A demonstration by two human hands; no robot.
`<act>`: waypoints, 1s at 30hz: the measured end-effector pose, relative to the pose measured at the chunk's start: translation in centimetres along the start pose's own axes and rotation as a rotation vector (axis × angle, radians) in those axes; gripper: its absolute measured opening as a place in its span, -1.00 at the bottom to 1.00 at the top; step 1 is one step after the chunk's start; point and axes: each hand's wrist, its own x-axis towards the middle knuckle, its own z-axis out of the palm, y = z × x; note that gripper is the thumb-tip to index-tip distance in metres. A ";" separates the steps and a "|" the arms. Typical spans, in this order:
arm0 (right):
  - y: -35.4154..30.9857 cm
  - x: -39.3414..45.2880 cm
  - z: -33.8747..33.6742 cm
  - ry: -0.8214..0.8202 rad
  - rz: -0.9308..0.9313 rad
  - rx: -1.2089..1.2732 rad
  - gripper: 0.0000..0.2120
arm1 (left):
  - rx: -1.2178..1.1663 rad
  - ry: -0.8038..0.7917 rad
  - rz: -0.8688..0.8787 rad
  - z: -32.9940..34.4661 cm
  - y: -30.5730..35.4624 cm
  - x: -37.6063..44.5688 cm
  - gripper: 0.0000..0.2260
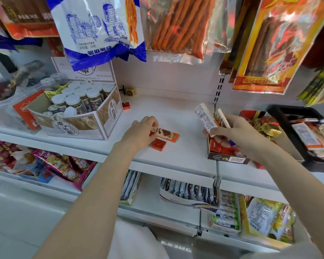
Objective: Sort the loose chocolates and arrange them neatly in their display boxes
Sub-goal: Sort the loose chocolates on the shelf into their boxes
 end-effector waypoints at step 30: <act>4.3 -7.4 -13.5 0.474 -0.036 -0.288 -0.86 | -0.795 0.077 0.014 3.5 17.3 2.2 -0.85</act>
